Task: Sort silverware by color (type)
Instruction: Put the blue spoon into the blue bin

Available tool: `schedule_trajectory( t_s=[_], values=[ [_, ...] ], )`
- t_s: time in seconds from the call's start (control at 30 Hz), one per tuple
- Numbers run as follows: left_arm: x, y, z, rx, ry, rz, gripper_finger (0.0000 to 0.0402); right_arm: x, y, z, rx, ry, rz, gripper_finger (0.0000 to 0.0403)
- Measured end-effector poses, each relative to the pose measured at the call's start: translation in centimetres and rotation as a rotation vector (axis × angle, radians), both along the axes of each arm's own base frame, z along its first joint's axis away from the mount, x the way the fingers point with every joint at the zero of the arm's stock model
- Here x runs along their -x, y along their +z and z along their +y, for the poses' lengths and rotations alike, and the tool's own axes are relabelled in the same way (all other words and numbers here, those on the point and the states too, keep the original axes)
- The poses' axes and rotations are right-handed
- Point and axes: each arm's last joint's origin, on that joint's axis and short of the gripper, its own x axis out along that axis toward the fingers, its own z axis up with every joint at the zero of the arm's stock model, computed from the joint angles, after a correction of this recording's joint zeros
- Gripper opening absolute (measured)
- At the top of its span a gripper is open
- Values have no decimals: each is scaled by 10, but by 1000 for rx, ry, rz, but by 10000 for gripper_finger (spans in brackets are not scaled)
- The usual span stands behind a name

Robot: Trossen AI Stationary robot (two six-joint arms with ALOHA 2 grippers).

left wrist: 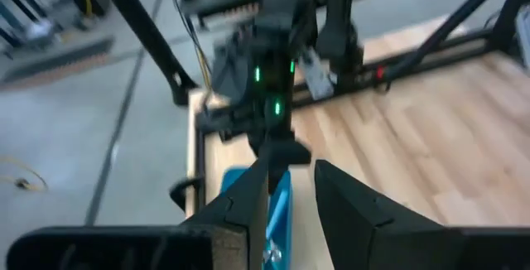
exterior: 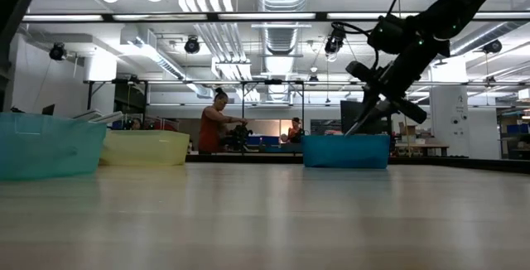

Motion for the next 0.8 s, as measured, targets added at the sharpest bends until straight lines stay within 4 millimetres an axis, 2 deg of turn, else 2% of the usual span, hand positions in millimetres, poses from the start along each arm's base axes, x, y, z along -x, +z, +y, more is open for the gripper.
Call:
schedule_trajectory(
  t_s=[0.17, 0.33, 0.53, 0.8],
  values=[
    [30, 36, -22, -13, 1, -87, 81, 1, -1, 0, 4, -15, 13, 81],
    [50, 53, -49, -6, -37, -127, 81, 1, -1, 0, 0, -18, 13, 102],
    [69, 55, -80, -10, -58, -153, 81, 1, -1, 0, -2, -17, 13, 107],
    [100, 45, -108, -84, 44, -253, 81, 1, -1, 0, -14, -33, 1, 109]
  ],
)
